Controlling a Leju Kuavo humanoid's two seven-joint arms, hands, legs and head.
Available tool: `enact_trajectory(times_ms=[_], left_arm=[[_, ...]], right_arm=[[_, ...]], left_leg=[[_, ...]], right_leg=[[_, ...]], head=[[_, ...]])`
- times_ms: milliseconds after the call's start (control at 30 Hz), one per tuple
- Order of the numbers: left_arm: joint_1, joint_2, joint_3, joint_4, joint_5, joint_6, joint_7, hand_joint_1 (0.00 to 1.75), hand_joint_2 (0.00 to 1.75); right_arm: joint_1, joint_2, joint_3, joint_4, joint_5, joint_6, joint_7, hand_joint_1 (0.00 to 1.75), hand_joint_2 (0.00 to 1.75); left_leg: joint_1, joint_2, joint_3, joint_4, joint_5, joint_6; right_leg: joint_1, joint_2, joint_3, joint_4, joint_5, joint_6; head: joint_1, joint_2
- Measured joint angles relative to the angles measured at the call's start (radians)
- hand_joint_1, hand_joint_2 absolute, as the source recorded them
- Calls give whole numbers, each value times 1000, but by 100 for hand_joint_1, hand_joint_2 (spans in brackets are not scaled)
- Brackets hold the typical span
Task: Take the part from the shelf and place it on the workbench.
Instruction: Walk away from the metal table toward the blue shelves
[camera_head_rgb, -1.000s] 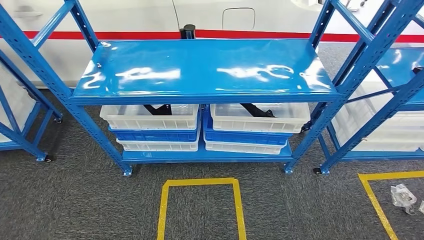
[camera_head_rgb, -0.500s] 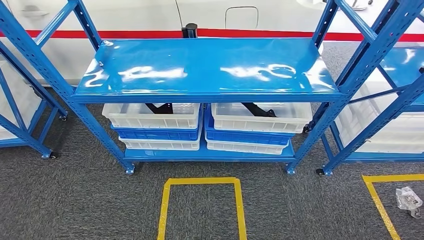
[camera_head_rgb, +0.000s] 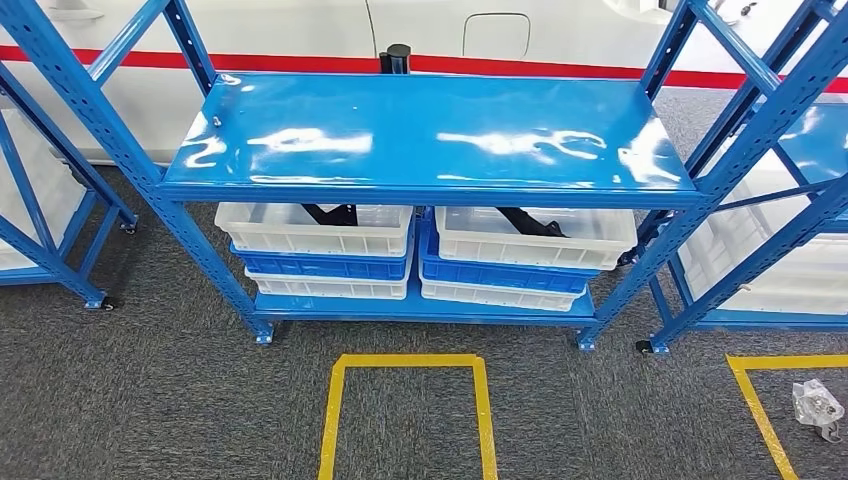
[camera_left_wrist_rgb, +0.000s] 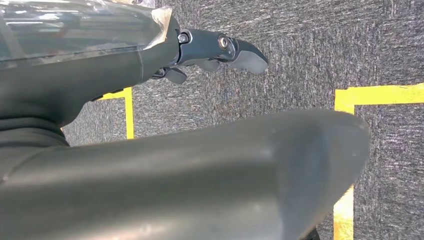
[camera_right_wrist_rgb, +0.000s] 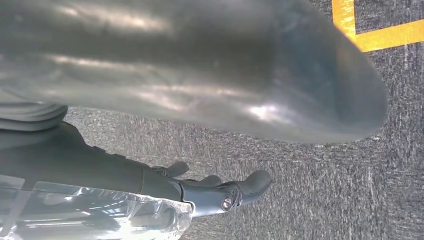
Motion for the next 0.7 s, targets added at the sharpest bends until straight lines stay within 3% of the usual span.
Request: enact_trajectory(times_ms=[133, 700], left_arm=[[0, 0, 1, 0, 0, 0, 0, 0, 0], [0, 0, 2, 0, -5, -3, 10, 0, 0]], right_arm=[[0, 0, 0, 0, 2, 0, 1, 0, 0], [-2, 1, 0, 0, 4, 5, 12, 0, 0]], left_leg=[[1, 0, 0, 0, 0, 1], [2, 0, 1, 0, 0, 1]], right_leg=[[0, 0, 0, 0, 0, 6], [2, 0, 1, 0, 0, 6]], head=[[0, 0], [0, 0]])
